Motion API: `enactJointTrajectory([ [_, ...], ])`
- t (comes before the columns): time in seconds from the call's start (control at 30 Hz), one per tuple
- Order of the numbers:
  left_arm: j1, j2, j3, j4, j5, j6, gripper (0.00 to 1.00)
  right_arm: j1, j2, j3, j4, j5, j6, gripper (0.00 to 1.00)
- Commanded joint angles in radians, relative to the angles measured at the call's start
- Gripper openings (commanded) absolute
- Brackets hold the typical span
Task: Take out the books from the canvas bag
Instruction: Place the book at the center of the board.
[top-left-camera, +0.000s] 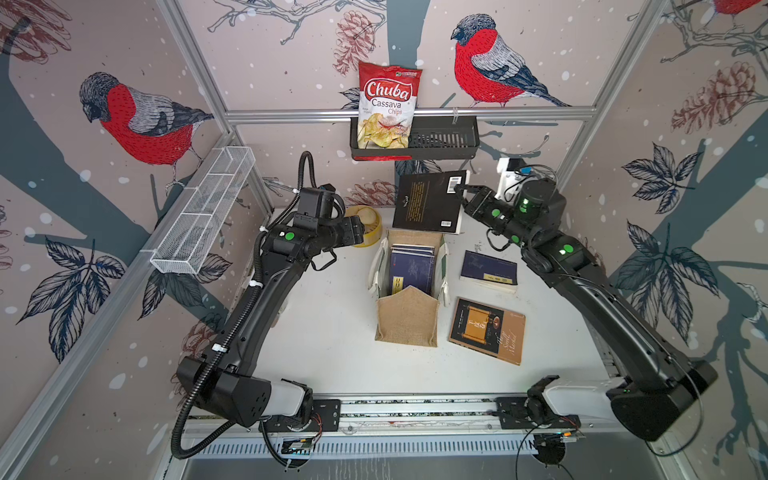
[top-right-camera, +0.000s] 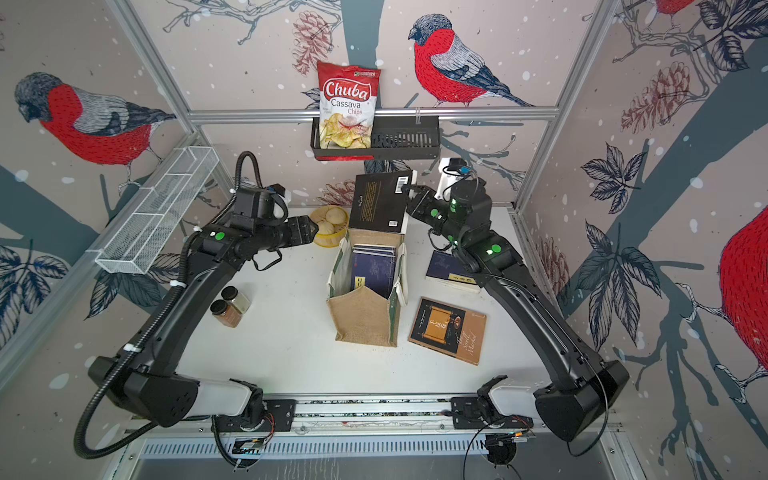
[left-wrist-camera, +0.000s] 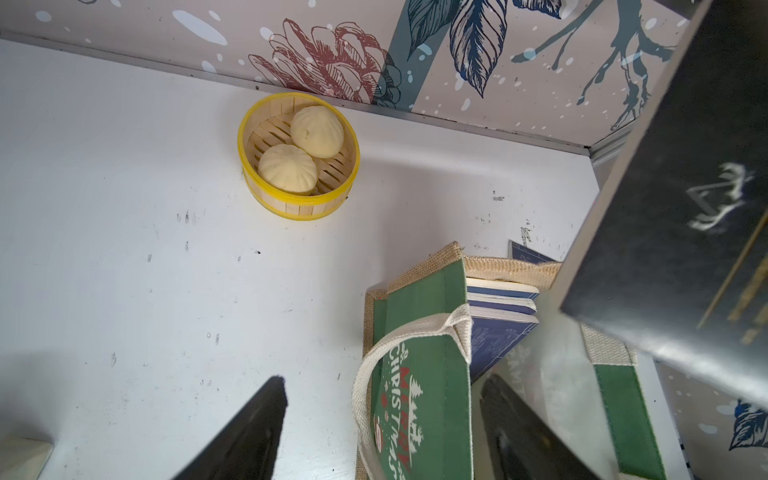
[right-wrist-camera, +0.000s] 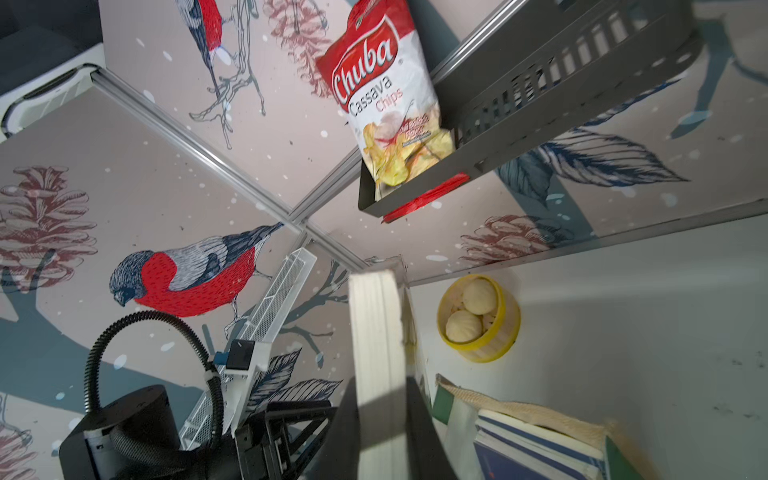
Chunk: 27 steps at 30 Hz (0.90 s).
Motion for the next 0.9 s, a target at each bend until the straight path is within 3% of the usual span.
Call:
enactJointTrajectory([
  [0.0,0.022,-0.019,0.023,0.031,0.007,-0.047,0.75,0.057,0.035,0.026,0.111,-0.012,0.025,0.07],
  [0.17,0.094,-0.045,0.043,0.040,0.029,-0.099,0.75,0.156,0.140,0.067,0.131,-0.028,0.015,0.07],
  [0.3,0.100,-0.054,0.026,0.060,0.050,-0.118,0.75,0.152,0.169,0.052,0.178,-0.025,0.017,0.07],
  [0.53,0.100,-0.097,-0.041,0.093,0.077,-0.143,0.75,-0.062,0.146,-0.058,0.431,-0.097,0.143,0.07],
  [0.7,0.100,-0.098,-0.044,0.079,0.073,-0.130,0.75,-0.181,0.105,-0.094,0.445,-0.117,0.154,0.07],
  [0.87,0.100,-0.073,-0.036,0.086,0.101,-0.131,0.74,-0.305,-0.002,-0.284,0.461,-0.082,0.174,0.07],
])
